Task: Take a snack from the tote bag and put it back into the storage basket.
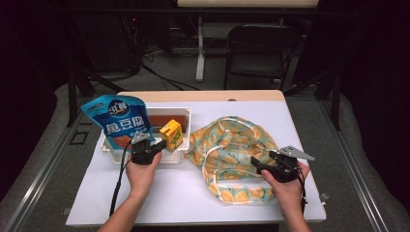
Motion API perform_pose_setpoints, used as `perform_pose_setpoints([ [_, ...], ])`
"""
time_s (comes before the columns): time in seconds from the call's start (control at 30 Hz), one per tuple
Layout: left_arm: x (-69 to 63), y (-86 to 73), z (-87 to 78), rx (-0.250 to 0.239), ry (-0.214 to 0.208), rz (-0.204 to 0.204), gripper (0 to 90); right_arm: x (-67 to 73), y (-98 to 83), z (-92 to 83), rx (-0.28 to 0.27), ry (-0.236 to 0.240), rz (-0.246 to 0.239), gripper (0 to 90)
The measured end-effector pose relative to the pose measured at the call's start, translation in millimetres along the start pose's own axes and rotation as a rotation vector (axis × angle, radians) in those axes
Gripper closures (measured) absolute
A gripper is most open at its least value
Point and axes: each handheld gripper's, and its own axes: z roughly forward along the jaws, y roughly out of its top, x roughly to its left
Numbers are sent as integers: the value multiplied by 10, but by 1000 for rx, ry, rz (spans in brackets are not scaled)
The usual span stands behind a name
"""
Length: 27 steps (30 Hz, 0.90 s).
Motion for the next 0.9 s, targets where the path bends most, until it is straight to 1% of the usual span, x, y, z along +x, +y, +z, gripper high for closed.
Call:
perform_pose_setpoints([
  [0.1,43,95,51,-5,17,-31,900,-3,-5,14,-1,0,3,195],
  [0.13,59,124,60,-17,20,-38,900,-4,-7,18,-2,-1,5,195],
  [0.2,82,150,30,-34,18,-67,900,-7,-8,21,-2,2,6,195],
  [0.23,71,147,-4,-33,9,-65,900,-9,-8,17,-1,0,6,196],
  [0.3,-6,96,-57,-23,-7,-17,900,-19,-5,-3,2,-3,-2,196],
  [0.33,-57,57,-81,-21,-17,12,900,-22,-6,-6,-1,-2,2,196],
  [0.4,-133,-4,-90,-2,-33,57,900,-34,-5,-13,0,0,4,197],
  [0.43,-150,-17,-76,4,-34,65,900,-35,-4,-12,0,-1,3,197],
  [0.47,-159,-23,-42,11,-27,68,900,-30,-5,-8,-2,-8,5,197],
  [0.5,-150,-18,-20,12,-25,57,900,-24,-3,-1,-3,-10,3,198],
  [0.53,-117,1,26,16,-18,24,900,-14,-4,3,-8,-11,9,198],
  [0.57,-97,13,50,19,-24,9,900,-5,1,0,-5,-5,2,198],
  [0.6,-88,25,72,16,-18,0,900,3,2,-2,-5,-6,1,198],
  [0.67,-68,71,115,27,-1,-6,900,17,2,-4,-12,-3,1,199],
  [0.73,-56,97,129,12,6,-22,900,9,0,-6,-9,-5,-1,201],
  [0.77,-43,115,132,13,13,-27,900,-1,1,-9,-6,-4,-2,203],
  [0.83,-24,132,115,9,11,-41,900,-12,-2,-15,-7,-5,2,208],
  [0.87,-22,133,101,-5,9,-46,900,-13,-2,-19,-7,-6,1,210],
  [0.9,-28,133,76,-14,17,-38,900,-8,-2,-20,-12,-2,4,216],
])
